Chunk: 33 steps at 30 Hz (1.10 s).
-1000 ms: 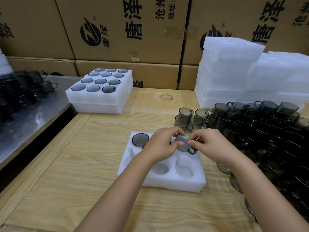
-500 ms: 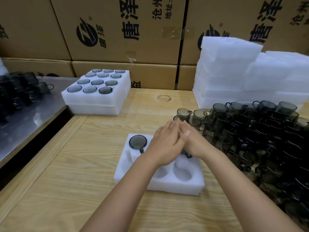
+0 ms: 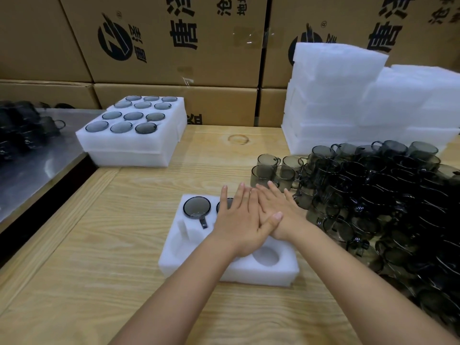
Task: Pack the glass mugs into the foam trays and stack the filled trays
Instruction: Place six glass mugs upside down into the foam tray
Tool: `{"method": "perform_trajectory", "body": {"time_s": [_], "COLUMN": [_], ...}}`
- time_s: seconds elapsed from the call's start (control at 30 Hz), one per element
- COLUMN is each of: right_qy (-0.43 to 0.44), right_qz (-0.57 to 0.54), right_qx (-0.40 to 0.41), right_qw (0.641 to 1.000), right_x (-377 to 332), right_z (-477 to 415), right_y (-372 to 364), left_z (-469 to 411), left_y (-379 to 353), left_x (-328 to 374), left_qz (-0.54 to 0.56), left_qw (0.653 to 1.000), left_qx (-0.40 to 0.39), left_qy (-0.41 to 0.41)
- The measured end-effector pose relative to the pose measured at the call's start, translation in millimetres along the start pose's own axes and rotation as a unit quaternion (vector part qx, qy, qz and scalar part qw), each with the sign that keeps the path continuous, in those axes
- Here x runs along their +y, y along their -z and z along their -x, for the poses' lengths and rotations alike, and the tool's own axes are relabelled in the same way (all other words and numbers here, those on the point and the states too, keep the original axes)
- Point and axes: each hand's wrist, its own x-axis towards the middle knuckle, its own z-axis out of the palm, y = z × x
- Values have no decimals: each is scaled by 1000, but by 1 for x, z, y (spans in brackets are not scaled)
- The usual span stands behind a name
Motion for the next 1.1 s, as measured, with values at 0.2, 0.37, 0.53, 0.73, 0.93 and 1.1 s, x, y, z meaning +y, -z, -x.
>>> {"method": "perform_trajectory", "body": {"time_s": [0.2,0.37,0.53,0.73,0.93,1.1], "right_qy": [-29,-157,-327,-331,-331,-323], "right_qz": [-59,-24,-10,-27,-40,-73], "right_qx": [177,423,195,163,184,306], "right_qw": [982,892,925,929,925,893], "right_x": [-10,34,85,100,98,68], "right_z": [27,88,107,98,102,129], "right_y": [18,50,59,54,55,65], "left_z": [24,60,66,62,65,69], "left_y": [3,18,28,-16,-24,-26], "left_x": [10,-16,-87,-114,-107,-104], "left_qz": [30,102,528,725,752,768], "left_qw": [995,959,756,635,618,595], "left_qx": [89,264,373,224,199,216], "left_qy": [29,28,103,144,112,96]}}
